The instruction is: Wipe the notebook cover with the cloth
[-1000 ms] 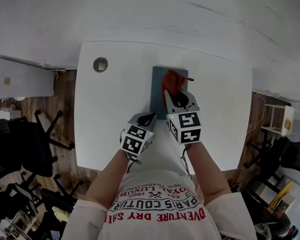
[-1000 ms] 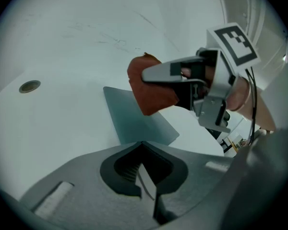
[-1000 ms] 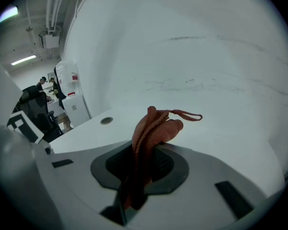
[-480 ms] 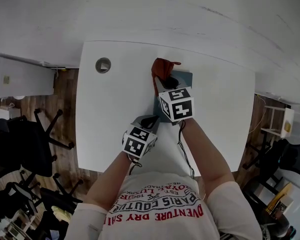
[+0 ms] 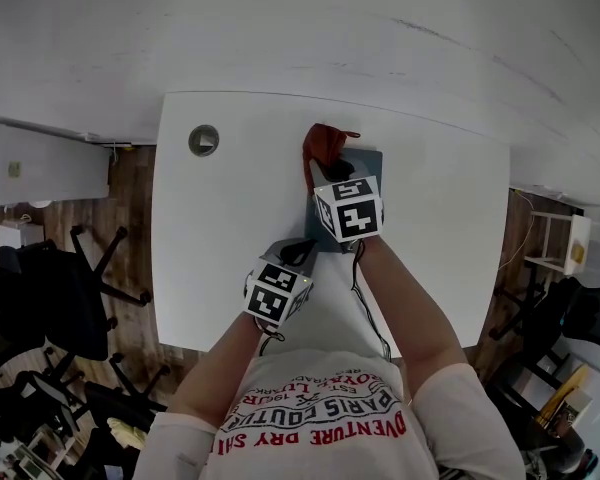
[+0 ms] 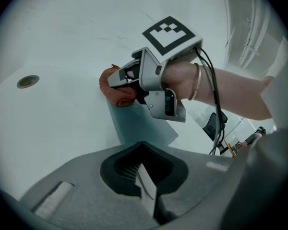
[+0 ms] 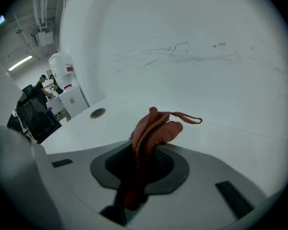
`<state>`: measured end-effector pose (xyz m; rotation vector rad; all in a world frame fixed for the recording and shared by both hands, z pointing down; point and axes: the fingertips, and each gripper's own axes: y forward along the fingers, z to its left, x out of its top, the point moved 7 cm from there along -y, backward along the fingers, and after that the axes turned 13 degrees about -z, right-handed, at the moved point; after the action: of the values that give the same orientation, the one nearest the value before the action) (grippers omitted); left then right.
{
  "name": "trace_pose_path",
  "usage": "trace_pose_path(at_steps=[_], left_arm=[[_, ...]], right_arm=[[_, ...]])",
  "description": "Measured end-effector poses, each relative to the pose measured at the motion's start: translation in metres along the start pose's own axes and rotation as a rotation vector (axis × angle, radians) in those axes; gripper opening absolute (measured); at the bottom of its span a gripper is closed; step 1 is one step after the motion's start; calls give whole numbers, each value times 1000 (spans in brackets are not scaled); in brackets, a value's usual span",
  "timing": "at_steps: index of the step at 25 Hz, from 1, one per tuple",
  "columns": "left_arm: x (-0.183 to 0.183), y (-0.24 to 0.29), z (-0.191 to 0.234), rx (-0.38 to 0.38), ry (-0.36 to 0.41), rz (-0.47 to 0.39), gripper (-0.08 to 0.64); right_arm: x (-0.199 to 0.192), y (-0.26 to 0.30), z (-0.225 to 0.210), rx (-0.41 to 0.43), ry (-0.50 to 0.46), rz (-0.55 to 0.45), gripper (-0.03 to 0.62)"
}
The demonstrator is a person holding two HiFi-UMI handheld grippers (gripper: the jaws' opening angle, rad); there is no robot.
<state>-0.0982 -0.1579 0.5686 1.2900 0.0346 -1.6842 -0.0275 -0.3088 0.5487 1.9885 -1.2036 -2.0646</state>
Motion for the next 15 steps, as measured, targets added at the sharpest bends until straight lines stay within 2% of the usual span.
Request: trace_pose_path(at_steps=[6, 15], left_arm=[[1, 0, 1, -3, -10, 7, 9], [0, 1, 1, 3, 1, 2, 9]], right_arm=[[-1, -5, -13, 1, 32, 11, 83], [-10, -25, -46, -53, 28, 35, 84]])
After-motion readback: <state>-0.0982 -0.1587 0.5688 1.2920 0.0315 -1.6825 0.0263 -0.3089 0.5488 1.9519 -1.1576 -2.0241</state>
